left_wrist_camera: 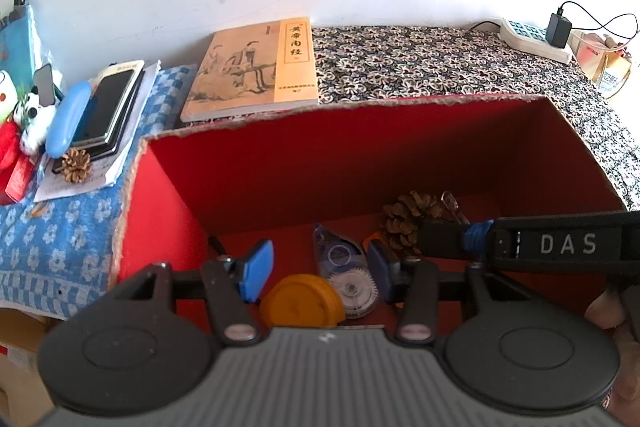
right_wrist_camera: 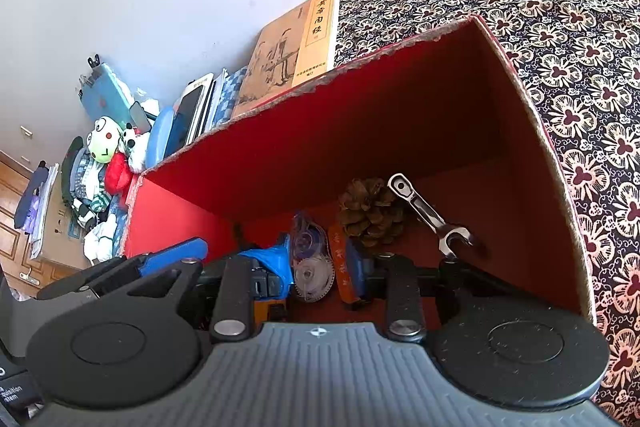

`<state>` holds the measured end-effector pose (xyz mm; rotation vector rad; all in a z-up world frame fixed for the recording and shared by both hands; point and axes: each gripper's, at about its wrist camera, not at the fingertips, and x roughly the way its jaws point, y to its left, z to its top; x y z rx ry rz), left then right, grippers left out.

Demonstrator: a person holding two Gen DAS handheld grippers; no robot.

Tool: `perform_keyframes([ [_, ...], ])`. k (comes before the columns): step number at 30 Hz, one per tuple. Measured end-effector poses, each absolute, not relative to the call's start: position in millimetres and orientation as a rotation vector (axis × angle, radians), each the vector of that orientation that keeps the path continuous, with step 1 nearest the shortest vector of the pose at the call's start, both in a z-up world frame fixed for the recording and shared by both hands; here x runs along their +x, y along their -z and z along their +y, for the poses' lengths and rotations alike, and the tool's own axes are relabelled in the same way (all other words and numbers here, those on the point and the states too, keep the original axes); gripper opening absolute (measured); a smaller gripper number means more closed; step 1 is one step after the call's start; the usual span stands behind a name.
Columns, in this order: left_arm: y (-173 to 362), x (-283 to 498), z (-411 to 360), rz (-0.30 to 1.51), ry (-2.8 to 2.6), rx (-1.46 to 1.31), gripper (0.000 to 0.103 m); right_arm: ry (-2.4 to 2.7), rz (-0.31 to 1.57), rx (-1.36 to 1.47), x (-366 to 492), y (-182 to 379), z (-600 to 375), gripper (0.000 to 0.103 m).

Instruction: Organize rigid objects

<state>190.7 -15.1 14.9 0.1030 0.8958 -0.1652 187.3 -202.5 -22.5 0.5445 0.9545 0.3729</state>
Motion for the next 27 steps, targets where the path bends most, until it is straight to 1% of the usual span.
perform_keyframes([
  [27, -14.8, 191.0, -14.1, 0.894, 0.166, 0.095, 0.049, -0.358, 0.936, 0.535, 184.9, 21.3, -202.4, 0.014],
])
